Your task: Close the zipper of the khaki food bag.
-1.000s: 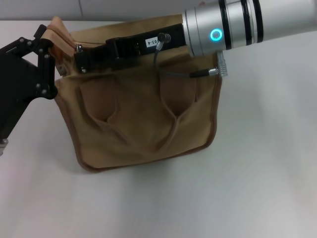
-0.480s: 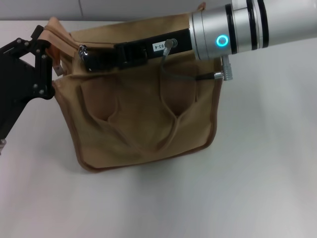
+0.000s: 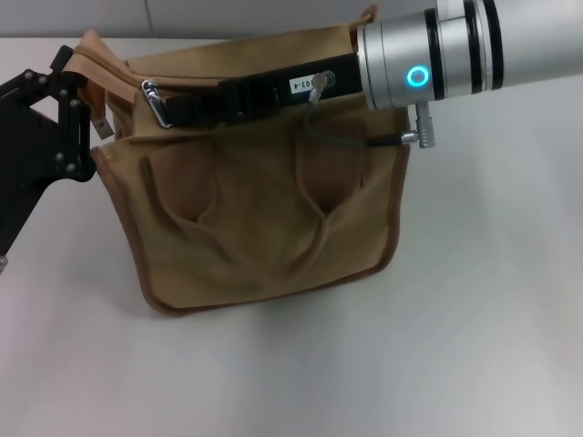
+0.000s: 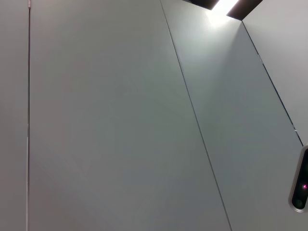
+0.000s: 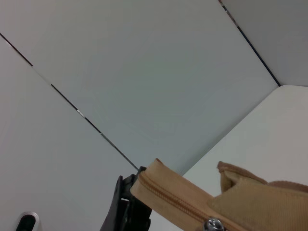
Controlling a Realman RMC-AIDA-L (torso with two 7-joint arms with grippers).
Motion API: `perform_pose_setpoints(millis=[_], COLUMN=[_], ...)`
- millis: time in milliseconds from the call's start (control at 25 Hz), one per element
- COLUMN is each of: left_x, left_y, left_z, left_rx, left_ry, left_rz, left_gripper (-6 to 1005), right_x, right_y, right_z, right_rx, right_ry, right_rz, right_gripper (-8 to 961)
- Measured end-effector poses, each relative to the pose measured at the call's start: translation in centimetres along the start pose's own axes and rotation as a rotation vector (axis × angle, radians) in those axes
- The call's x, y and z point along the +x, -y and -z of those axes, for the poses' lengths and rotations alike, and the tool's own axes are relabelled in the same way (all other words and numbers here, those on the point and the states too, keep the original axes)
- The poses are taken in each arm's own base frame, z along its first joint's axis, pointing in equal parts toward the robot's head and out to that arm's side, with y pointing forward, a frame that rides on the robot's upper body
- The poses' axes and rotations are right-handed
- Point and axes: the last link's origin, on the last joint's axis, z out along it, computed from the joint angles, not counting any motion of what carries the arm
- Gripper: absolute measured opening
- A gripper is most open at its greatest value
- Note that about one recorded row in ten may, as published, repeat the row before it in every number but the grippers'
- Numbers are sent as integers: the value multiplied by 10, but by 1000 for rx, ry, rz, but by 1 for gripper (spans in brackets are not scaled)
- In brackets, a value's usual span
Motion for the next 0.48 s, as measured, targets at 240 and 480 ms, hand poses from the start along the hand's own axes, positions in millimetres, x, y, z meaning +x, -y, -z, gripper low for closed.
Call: perform_pose_setpoints(millis=[240,480], left_x=[1,1], left_y=[0,-1], left_z=[0,0], left_rx=[-2,-7], left_ry=[-5,-9], left_rz=[1,2], left_gripper=[14,14], right_x=[-3,-4], right_y=[-4,-8], right_z=[-2,-6], right_rx=[-18,-34], right_ry=[3,-15], right_rz=[4,30], right_gripper=[50,113])
